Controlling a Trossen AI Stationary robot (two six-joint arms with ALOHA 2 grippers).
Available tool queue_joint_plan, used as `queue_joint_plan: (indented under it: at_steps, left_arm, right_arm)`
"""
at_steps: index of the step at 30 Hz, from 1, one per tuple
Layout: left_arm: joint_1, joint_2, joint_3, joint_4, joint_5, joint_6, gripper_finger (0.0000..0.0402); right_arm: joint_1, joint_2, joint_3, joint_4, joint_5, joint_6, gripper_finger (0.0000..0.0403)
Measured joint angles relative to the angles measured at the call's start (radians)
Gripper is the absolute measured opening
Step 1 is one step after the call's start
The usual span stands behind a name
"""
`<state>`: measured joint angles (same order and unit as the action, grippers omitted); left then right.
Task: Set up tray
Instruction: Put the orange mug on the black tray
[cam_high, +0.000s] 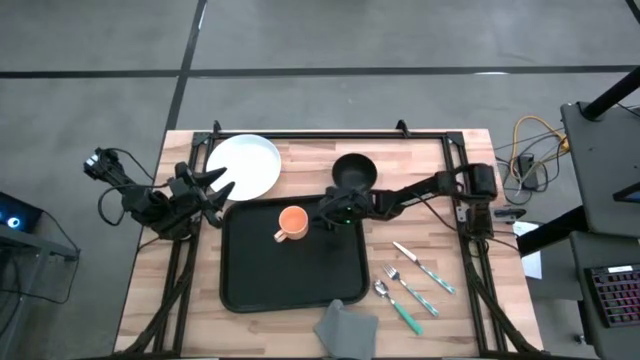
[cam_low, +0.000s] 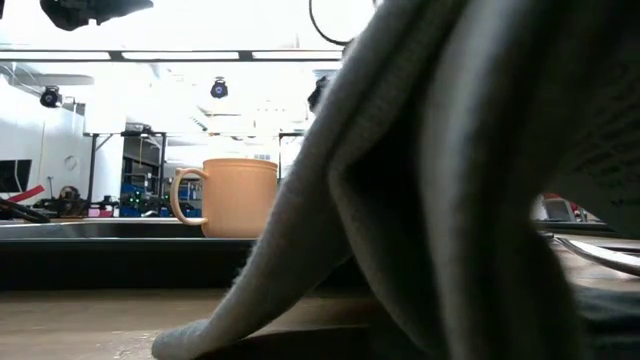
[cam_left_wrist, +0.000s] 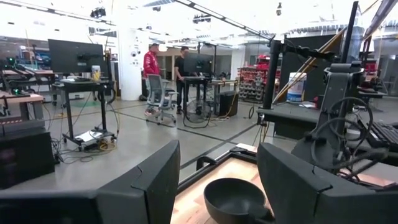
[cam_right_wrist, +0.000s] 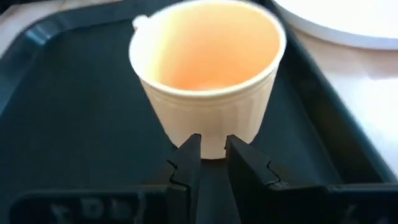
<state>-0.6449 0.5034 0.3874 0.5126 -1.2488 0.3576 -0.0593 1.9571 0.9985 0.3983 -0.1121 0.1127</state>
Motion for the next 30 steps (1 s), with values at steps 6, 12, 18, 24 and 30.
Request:
queue_joint_plan:
  at_steps: [6, 12, 18, 24, 30]
  left_arm:
    - [0.000, 0.001, 0.000, 0.000, 0.000, 0.000, 0.0194]
    - [0.000, 0.002, 0.000, 0.000, 0.000, 0.000, 0.0194]
    - [0.000, 0.002, 0.000, 0.000, 0.000, 0.000, 0.0194]
    - [0.000, 0.002, 0.000, 0.000, 0.000, 0.000, 0.0194]
    - [0.000, 0.002, 0.000, 0.000, 0.000, 0.000, 0.0194]
  right_arm:
    - [0.000, 0.120, 0.109, -0.011, -0.034, 0.005, 0.0068]
    - [0.001, 0.216, 0.237, -0.078, -0.047, 0.013, 0.0068]
    - [0.002, 0.269, 0.336, -0.098, -0.054, 0.036, 0.0068]
    - [0.001, 0.284, 0.403, -0.104, -0.054, 0.040, 0.0068]
    - [-0.006, 0.282, 0.454, -0.150, -0.050, 0.036, 0.0068]
